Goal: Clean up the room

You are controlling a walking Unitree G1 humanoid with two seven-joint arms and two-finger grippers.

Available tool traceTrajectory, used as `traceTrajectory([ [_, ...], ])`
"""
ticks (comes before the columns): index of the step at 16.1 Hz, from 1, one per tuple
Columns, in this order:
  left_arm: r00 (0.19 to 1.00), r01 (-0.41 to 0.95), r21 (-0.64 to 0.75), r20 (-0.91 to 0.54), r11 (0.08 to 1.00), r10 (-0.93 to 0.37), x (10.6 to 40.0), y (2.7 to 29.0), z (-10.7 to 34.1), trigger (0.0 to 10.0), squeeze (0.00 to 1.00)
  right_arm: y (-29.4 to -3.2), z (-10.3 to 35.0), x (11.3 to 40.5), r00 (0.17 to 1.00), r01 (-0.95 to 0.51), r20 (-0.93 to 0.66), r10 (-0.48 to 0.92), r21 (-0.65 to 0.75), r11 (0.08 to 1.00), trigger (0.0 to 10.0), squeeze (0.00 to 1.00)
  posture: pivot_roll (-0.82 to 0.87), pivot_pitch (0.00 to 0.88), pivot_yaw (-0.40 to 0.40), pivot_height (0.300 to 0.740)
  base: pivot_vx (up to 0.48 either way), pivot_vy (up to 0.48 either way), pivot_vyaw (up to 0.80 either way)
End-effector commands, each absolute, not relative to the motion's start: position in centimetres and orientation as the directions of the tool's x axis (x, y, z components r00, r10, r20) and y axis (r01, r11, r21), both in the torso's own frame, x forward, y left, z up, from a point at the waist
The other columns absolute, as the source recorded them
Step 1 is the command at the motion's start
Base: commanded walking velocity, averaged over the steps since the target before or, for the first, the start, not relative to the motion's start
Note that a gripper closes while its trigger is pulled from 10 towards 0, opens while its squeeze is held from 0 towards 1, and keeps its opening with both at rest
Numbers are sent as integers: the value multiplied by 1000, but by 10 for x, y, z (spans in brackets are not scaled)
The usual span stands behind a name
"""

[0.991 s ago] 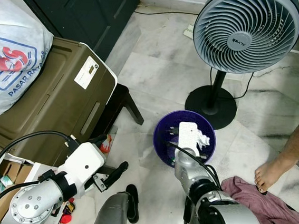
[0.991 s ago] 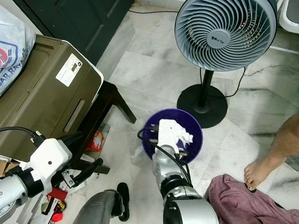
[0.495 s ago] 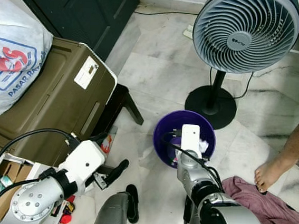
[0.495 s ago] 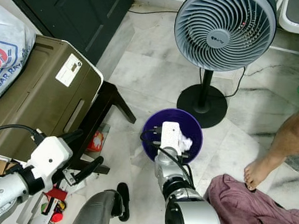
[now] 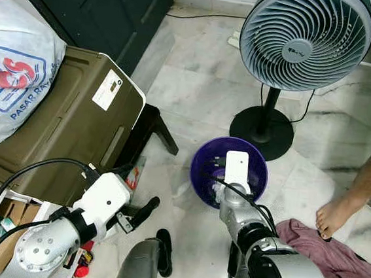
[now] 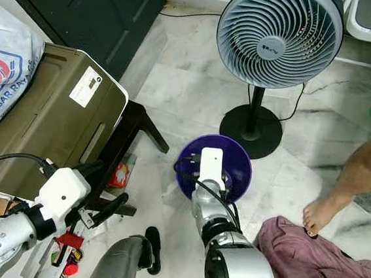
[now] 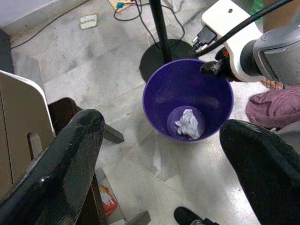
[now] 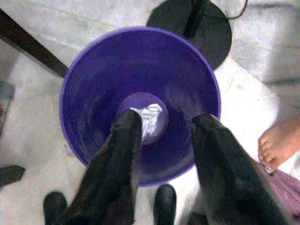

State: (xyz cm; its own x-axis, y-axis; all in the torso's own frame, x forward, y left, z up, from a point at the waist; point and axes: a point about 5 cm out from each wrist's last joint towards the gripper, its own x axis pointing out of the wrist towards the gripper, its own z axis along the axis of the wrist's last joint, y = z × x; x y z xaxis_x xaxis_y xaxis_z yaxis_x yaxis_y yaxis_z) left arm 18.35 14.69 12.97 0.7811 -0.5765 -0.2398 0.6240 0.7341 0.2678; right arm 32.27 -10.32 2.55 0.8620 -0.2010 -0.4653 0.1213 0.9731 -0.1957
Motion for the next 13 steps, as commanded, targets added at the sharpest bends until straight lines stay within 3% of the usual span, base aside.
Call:
traceTrajectory([
  [1, 792, 609, 270, -251, 746, -556, 186, 148, 124, 10000, 0, -91, 27, 323, 869, 82, -470, -152, -167, 983, 10000, 1000, 118, 322, 211, 740, 0, 0, 0],
  [5, 831, 556, 288, -154, 780, -535, 211, 139, 132, 10000, 0, -79, 34, 327, 900, -70, -435, -17, -184, 980, 10000, 1000, 60, 245, 159, 740, 0, 0, 0],
  [9, 859, 495, 319, -39, 809, -510, 253, 121, 136, 10000, 0, -56, 41, 319, 863, -360, -405, 302, -72, 930, 10000, 1000, -53, 118, 106, 740, 0, 0, 0],
  [13, 866, 454, 344, 45, 822, -497, 283, 114, 146, 10000, 0, -66, 59, 315, 836, -459, -354, 419, -32, 888, 10000, 1000, -110, 11, 90, 740, 0, 0, 0],
])
